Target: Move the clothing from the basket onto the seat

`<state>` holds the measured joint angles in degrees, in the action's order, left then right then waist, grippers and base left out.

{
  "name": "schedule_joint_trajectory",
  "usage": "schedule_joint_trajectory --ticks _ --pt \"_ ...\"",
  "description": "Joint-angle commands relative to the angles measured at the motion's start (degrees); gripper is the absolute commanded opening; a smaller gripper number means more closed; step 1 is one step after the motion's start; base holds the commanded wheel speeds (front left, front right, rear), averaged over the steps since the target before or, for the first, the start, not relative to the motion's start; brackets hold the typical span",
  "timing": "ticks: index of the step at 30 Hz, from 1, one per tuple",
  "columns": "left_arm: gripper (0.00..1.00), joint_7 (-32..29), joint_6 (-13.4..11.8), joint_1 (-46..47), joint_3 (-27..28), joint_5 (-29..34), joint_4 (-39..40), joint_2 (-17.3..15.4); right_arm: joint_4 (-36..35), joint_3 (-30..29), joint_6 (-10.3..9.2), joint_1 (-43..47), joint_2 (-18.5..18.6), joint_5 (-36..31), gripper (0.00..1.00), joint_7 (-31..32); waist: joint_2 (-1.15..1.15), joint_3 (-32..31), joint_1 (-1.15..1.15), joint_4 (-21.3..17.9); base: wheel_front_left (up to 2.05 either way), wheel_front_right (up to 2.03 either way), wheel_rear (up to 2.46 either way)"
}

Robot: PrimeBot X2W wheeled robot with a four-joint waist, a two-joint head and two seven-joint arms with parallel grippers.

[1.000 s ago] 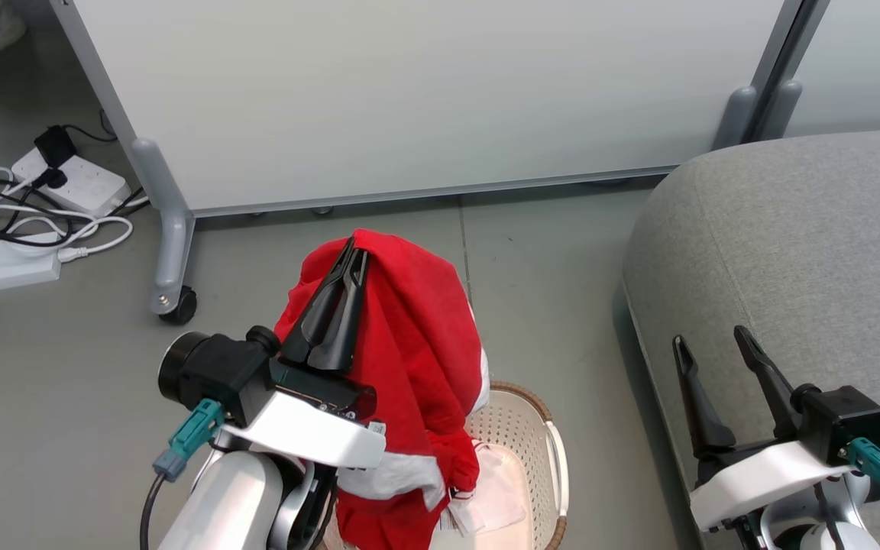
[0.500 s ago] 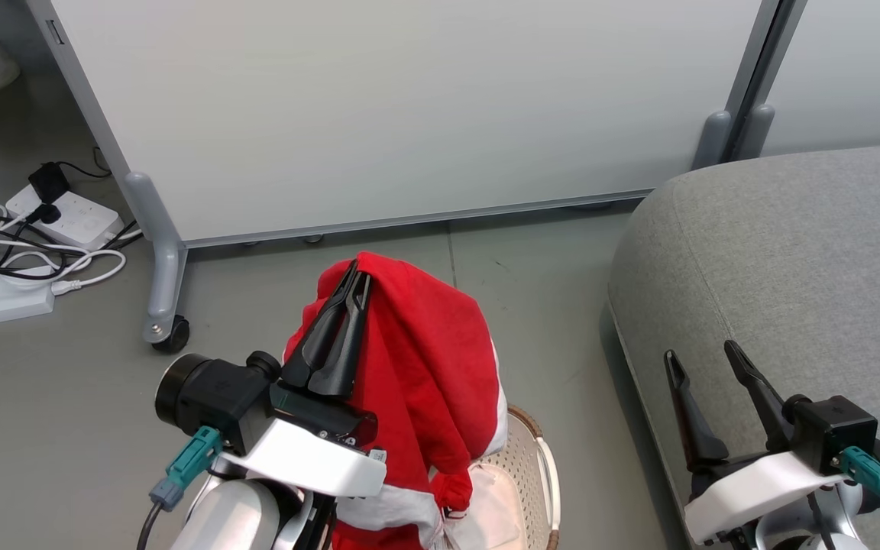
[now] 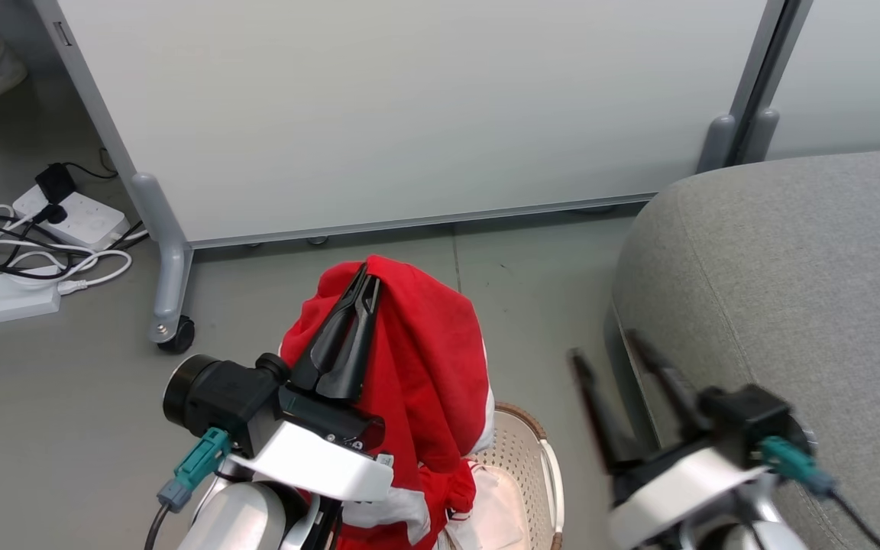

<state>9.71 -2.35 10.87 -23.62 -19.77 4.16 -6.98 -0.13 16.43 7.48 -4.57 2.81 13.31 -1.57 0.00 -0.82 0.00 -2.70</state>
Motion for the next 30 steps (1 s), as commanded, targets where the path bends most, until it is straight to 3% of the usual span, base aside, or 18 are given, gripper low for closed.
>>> schedule_joint_trajectory --ticks 1,11,19,20,21,22,29,30 --pt "0.0 0.0 0.2 0.3 -0.1 -0.1 0.0 -0.3 -0.3 1.5 0.03 -1.0 0.2 0.4 1.0 0.3 0.0 0.0 0.0 0.2 0.0 0.0 0.0" --pt "0.0 -0.5 0.7 1.3 -2.0 0.2 -0.3 0.0 5.2 19.1 0.03 -9.4 0.3 5.7 1.0 0.7 0.0 0.2 0.0 1.8 0.0 0.0 0.0" --pt "0.0 -0.8 0.9 1.6 -3.2 0.4 -0.4 0.1 14.8 25.5 0.02 -16.6 0.4 6.2 1.0 -1.5 0.0 0.2 0.0 2.5 0.0 0.0 0.0" --pt "0.0 -0.8 0.9 1.6 -3.3 0.3 -0.4 0.1 15.9 26.2 0.03 -17.3 0.3 6.3 0.48 -1.7 0.0 0.2 0.0 2.5 0.0 0.0 0.0" --pt "0.0 -0.8 0.9 1.7 -3.4 0.3 -0.4 0.1 16.7 26.6 0.03 -17.9 0.2 6.9 0.12 -2.1 0.0 0.1 0.0 2.6 0.0 0.0 0.0" --pt "0.0 -0.8 0.9 1.8 -3.5 0.3 -0.4 0.1 17.4 26.9 0.03 -18.5 0.3 7.3 0.0 -2.4 0.0 0.1 0.0 2.6 0.0 0.0 0.0" --pt "0.0 -1.0 0.7 1.7 -3.8 0.3 -0.1 -0.4 20.6 28.4 0.02 -20.6 0.2 10.1 0.0 -4.0 0.0 0.0 0.0 2.6 0.0 0.0 0.0" --pt "0.11 -1.0 0.6 1.7 -3.8 0.4 -0.1 -0.4 20.8 28.4 0.02 -20.7 0.3 10.5 0.0 -4.3 0.0 -0.1 0.0 2.5 0.0 0.0 0.0"
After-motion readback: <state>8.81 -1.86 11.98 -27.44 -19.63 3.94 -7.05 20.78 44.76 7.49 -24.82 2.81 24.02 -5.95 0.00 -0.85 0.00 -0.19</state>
